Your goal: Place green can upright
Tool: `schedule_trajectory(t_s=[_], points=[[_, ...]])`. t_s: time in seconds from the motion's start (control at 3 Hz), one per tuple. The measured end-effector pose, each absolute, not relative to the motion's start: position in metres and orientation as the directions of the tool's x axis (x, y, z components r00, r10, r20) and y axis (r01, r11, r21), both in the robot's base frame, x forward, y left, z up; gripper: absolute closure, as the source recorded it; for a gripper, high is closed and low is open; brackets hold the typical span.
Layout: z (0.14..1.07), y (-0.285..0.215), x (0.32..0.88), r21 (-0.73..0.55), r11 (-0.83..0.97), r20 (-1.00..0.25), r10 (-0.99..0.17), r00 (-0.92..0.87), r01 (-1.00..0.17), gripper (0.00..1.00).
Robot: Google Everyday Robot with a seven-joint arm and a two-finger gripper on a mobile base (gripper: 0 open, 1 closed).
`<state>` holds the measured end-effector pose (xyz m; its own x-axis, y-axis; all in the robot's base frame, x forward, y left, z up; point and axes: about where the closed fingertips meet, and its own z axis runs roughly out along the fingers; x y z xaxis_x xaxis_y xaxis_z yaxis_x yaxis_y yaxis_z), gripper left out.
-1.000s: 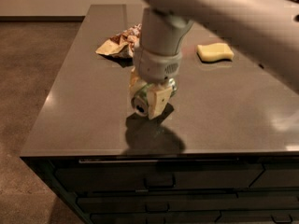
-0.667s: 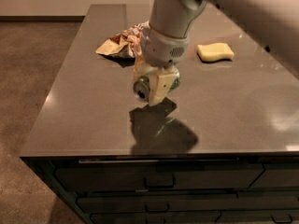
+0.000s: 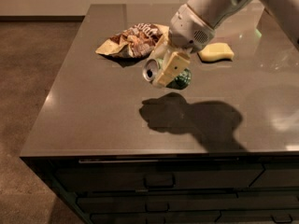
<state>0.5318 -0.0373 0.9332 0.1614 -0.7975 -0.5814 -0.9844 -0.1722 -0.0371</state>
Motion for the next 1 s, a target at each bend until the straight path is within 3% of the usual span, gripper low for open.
schedule_trajectory(t_s=[0.33, 1.0], points=[[0.946, -0.046, 0.539, 0.049, -0.035, -0.736, -0.677, -0.012, -0.998, 1.0], [0.959, -0.062, 0.538, 0.206, 0.123, -0.885, -0.4, -0.239, -0.971, 1.0]])
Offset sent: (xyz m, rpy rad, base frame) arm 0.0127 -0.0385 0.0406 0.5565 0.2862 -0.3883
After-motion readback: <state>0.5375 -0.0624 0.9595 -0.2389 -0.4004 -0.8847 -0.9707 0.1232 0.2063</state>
